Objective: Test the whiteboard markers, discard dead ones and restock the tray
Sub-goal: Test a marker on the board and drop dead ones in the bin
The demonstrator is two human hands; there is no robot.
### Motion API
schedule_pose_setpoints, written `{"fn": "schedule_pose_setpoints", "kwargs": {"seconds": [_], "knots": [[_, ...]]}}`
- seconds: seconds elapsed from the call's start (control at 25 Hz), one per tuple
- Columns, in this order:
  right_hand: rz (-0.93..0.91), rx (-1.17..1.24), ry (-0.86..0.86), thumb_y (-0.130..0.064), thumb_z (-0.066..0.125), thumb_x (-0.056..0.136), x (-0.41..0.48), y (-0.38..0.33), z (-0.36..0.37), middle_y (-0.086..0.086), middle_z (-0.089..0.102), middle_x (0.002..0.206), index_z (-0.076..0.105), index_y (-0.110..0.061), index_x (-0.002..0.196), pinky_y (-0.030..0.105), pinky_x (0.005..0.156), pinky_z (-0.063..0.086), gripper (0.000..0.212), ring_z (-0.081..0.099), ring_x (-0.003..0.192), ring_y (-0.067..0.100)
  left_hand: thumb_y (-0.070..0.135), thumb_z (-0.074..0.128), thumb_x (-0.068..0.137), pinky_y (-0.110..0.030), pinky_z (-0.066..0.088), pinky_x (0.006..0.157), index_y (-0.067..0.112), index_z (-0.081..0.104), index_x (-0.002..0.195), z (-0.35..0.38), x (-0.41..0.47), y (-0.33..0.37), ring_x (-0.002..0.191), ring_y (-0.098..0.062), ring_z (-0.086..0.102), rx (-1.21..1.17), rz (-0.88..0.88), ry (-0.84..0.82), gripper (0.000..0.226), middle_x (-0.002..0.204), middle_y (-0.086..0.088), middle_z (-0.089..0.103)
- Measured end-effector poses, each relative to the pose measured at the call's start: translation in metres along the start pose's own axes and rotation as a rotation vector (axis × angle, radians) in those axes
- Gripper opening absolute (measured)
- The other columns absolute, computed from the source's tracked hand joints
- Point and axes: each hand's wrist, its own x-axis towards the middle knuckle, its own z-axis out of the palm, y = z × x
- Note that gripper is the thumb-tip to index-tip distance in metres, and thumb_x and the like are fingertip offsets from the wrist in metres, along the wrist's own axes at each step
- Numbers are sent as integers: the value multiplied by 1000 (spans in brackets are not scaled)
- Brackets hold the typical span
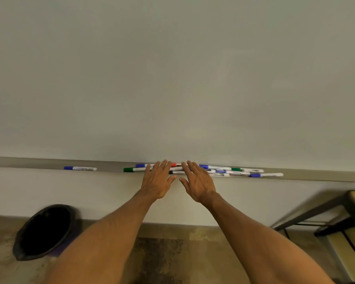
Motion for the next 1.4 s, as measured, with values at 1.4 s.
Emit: {"fn": "schedule_pose_setpoints", "kwargs": {"seconds": [1.4], "knots": [[202,-81,-45,-21,47,96,-37,323,2,6,54,126,47,-15,125,33,102,37,30,51,112,22,56,28,97,-45,-12,114,23,-14,150,111,121,288,144,-21,-21,24,225,-187,75,157,1,-21]]}}
